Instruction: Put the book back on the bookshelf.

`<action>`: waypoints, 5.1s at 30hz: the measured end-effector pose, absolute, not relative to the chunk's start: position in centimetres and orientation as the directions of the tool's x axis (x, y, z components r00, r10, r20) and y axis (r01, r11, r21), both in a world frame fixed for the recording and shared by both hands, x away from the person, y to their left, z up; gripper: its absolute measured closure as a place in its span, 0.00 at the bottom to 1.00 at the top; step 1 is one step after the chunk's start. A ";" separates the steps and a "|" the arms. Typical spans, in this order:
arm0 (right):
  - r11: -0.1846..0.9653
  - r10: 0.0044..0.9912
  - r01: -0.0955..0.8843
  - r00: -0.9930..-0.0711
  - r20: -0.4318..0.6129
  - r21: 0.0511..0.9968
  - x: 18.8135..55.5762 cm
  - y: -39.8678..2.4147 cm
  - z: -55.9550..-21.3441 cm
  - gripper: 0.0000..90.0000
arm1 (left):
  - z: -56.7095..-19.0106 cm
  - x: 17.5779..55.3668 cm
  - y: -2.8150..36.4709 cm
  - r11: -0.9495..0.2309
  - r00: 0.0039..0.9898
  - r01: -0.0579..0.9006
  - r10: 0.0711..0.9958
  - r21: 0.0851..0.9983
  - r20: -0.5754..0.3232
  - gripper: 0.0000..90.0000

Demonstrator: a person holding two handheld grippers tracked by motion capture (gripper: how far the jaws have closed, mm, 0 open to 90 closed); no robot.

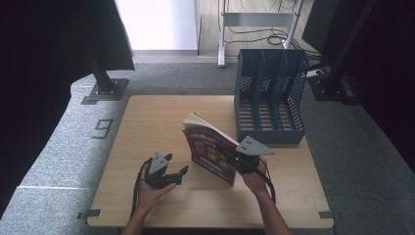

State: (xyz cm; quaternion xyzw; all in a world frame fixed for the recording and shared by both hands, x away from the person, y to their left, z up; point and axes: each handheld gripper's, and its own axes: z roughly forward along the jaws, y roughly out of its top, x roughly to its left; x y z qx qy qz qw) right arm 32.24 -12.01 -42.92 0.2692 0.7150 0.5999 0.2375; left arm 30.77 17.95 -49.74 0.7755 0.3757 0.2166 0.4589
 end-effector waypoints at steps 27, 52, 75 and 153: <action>0.072 0.724 0.086 -0.690 0.007 0.994 32.5 -12.5 -40.7 0.91 | -49.8 30.1 19.0 -0.252 0.608 0.397 0.792 0.883 -0.048 0.24; 0.034 0.782 0.067 -0.623 0.015 0.997 33.8 -12.9 -38.5 0.91 | -50.0 30.0 18.4 -0.264 0.628 0.403 0.776 0.877 -0.055 0.24; -0.015 0.816 0.028 -0.577 0.028 0.999 34.5 -15.1 -35.7 0.91 | -49.9 30.0 18.6 -0.260 0.626 0.407 0.778 0.876 -0.060 0.24; -0.068 0.945 -0.031 -0.324 0.054 0.997 38.8 -20.5 -33.1 0.91 | -50.0 30.2 18.9 -0.217 0.608 0.436 0.787 0.874 -0.108 0.24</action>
